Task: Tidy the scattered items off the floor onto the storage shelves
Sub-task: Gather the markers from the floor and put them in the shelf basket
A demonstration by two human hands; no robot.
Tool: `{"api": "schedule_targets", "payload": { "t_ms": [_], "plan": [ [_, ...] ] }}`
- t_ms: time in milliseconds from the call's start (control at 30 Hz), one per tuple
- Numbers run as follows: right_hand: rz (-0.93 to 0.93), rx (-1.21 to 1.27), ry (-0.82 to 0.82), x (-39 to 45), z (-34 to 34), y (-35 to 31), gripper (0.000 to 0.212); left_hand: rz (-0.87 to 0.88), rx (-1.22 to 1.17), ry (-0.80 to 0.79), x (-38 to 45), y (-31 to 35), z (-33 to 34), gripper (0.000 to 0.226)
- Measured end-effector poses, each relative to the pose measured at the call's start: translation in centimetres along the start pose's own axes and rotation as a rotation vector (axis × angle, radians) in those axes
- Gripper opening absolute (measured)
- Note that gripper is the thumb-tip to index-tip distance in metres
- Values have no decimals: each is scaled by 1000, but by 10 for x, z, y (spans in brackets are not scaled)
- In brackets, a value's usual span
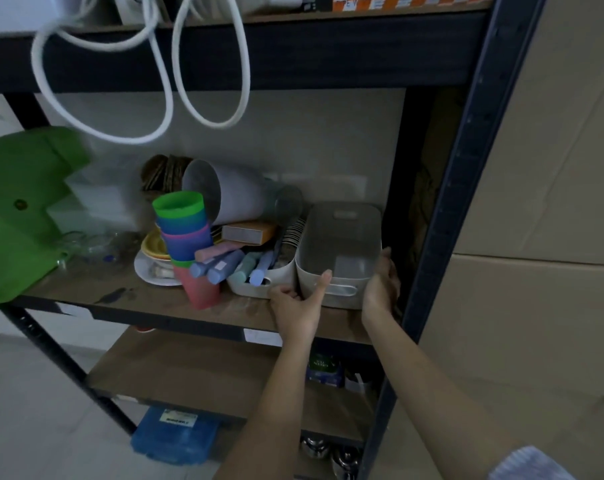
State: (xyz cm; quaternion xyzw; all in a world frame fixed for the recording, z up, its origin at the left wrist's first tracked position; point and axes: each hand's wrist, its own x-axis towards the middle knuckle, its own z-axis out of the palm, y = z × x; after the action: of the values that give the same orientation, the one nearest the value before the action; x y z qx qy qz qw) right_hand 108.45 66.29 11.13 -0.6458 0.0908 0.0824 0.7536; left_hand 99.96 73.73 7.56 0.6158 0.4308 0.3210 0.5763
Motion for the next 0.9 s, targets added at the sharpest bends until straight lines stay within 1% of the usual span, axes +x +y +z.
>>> {"api": "schedule_targets", "payload": {
  "t_ms": [67,100,167,233,300,367,433,500,600,733,833,900],
  "plan": [
    [25,-41,-50,-4,-4,-4,66,-2,-20,-4,-1,0,0,80],
    [5,-69,-64,-6,-5,-4,68,-7,-42,-15,-3,1,-1,79],
    [-111,-143,-84,-14,-9,0,73,-11,-97,-30,-6,0,-3,73],
    [-297,-222,-109,-25,-15,5,75,-13,-181,12,-9,-3,-6,62],
    [-565,-356,-116,-35,-19,8,67,1,-256,95,-14,-6,-9,49],
    [-827,-489,-138,-42,-21,9,55,42,-271,167,-21,-8,-14,36],
    [-990,-517,-200,-46,-21,12,40,90,-258,213,-29,-9,-20,27],
    [-1091,-502,-273,-53,-24,19,27,138,-231,230,-37,-11,-30,24],
    [-1127,-524,-424,-68,-33,31,17,204,-141,236,-48,-21,-51,21],
    [-1037,-585,-681,-91,-38,59,21,236,12,326,-78,-45,-97,25],
    [-1001,-598,-889,-122,-38,88,28,190,63,429,-109,-74,-143,31],
    [-962,-645,-1031,-150,-40,108,33,126,110,502,-137,-97,-177,35]
  ]
}}
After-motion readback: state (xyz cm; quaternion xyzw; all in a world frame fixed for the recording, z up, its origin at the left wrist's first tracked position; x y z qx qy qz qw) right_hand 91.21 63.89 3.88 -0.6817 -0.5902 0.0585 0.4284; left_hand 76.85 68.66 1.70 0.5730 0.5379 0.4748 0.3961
